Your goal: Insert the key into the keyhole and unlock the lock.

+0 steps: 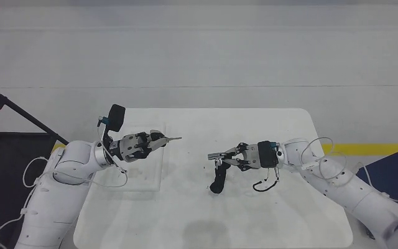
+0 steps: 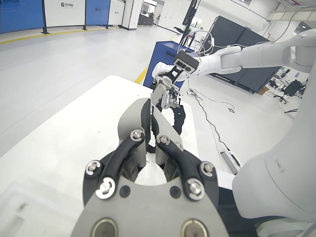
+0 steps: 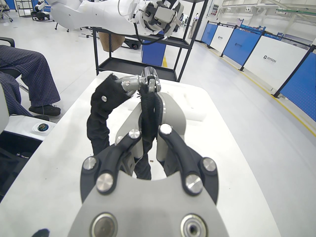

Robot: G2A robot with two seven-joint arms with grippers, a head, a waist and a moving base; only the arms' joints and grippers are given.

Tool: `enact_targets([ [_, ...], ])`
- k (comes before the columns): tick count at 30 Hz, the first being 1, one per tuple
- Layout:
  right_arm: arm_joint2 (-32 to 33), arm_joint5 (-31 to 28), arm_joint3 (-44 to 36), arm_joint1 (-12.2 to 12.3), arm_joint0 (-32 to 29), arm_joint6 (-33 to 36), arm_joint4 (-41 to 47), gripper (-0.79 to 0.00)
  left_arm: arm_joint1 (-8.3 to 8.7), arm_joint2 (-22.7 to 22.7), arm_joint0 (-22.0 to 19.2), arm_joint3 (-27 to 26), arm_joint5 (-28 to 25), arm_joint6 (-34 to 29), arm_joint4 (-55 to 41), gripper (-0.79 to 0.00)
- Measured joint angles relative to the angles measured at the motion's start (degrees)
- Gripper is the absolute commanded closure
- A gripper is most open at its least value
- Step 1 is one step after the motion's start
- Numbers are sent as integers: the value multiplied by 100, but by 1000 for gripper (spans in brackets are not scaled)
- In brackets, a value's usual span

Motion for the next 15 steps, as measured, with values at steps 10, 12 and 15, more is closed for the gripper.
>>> enact_targets([
  [10, 251, -237, -339, 45, -223, 234, 463, 0, 0, 0, 0, 0, 0, 0, 0, 0],
  [12, 350, -332, -375, 75, -263, 332, 642, 0, 0, 0, 0, 0, 0, 0, 0, 0],
  [15, 479, -502, -370, 101, -300, 502, 878, 0, 0, 0, 0, 0, 0, 0, 0, 0],
])
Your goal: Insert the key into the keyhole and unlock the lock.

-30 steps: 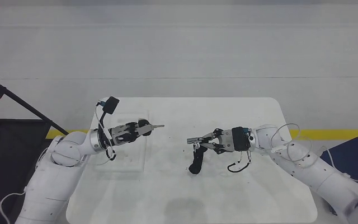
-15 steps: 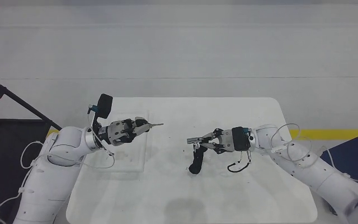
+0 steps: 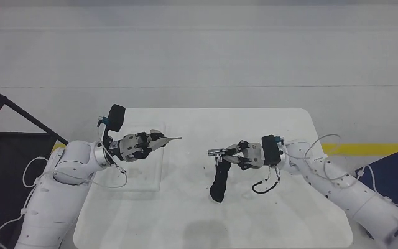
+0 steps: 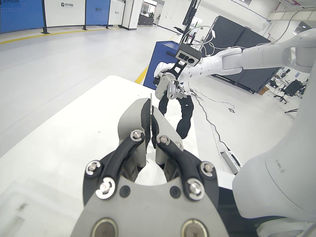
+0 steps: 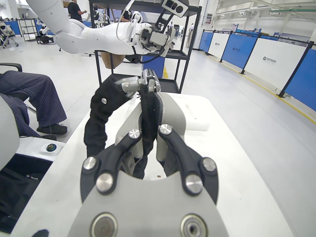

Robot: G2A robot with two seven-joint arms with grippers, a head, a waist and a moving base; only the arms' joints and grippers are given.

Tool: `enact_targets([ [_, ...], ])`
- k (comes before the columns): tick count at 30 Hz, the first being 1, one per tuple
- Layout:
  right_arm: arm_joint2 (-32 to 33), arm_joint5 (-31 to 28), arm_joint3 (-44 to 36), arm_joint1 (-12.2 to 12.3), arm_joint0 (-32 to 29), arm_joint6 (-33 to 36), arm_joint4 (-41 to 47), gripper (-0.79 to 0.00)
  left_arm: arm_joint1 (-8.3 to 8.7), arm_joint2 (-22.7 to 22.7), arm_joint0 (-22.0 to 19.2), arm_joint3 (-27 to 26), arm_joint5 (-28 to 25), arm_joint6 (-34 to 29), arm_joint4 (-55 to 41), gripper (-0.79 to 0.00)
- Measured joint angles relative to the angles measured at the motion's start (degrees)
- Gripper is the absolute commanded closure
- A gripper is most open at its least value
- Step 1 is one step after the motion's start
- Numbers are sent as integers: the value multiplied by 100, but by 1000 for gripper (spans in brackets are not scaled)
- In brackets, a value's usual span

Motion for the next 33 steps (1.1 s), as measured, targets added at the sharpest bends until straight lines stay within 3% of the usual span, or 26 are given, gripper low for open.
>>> enact_targets([
  [10, 218, -412, 211, -145, -18, 414, 320, 0, -1, 9, 15, -12, 11, 14, 3, 0],
  [17, 218, -416, 210, -146, -20, 419, 330, 0, 8, 277, 193, -350, -46, 100, 46, 0],
  [33, 225, -397, 194, -148, -39, 436, 347, 0, 28, 815, 79, -222, -43, 535, 173, 0],
])
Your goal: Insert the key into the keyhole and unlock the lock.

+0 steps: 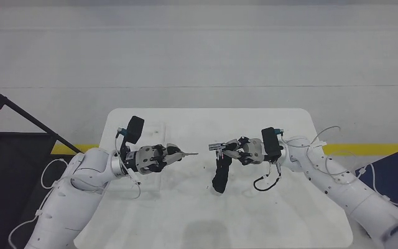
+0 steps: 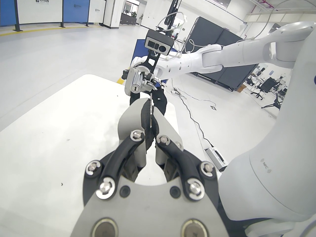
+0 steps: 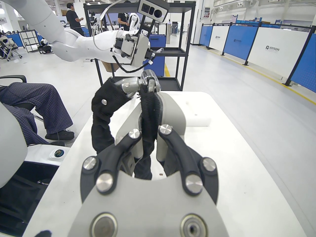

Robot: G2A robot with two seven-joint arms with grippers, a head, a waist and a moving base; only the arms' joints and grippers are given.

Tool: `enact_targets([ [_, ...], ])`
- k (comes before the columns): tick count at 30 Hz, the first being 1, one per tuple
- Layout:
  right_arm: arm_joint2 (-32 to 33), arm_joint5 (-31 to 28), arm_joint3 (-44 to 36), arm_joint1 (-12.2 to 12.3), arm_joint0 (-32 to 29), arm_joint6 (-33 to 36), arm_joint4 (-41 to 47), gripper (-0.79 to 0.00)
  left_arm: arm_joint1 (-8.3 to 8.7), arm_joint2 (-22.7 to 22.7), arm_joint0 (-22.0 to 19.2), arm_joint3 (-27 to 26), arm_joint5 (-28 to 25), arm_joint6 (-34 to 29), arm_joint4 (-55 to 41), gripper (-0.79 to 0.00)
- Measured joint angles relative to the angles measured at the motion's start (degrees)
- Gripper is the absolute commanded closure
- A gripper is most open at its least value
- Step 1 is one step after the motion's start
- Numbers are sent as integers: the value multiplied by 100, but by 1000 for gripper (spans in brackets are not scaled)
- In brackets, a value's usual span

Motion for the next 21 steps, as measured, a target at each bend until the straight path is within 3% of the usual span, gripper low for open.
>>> enact_targets([
  [21, 492, -42, -274, -80, -550, 6, -16, 0, 166, 48, 63, -67, 0, 723, 389, 0],
])
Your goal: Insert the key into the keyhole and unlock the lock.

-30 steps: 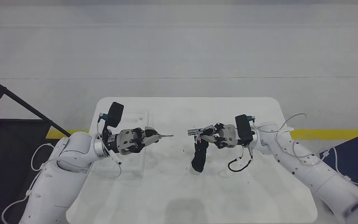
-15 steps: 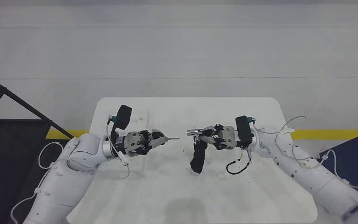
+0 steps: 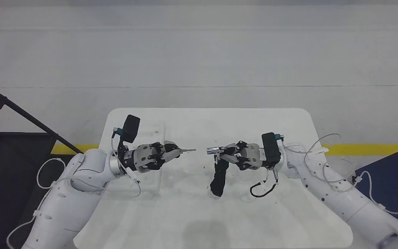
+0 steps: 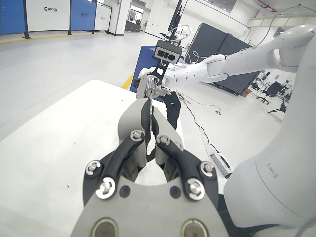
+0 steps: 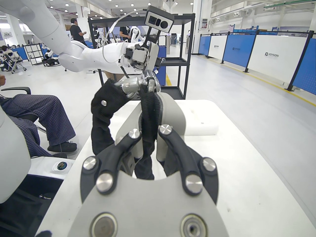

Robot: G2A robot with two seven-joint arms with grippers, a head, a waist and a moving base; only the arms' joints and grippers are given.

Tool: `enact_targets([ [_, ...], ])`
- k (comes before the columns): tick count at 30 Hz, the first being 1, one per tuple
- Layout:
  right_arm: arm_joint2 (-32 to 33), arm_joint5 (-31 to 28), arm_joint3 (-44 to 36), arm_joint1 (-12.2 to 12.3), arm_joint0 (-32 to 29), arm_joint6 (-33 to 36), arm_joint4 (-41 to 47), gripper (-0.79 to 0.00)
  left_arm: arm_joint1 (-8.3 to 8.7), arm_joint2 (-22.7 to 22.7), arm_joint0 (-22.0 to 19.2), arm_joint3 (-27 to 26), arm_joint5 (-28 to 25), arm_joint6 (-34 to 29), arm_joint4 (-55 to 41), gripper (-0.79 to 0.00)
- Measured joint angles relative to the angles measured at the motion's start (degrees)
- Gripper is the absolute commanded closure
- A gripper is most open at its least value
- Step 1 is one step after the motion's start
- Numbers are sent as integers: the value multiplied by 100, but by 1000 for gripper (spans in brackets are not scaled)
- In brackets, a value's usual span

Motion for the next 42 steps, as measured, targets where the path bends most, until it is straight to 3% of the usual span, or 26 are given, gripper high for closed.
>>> enact_targets([
  [42, 0, 1, 0, 0, 0, -1, 0, 0, 207, 987, -654, 388, 0, 1045, 640, 0],
])
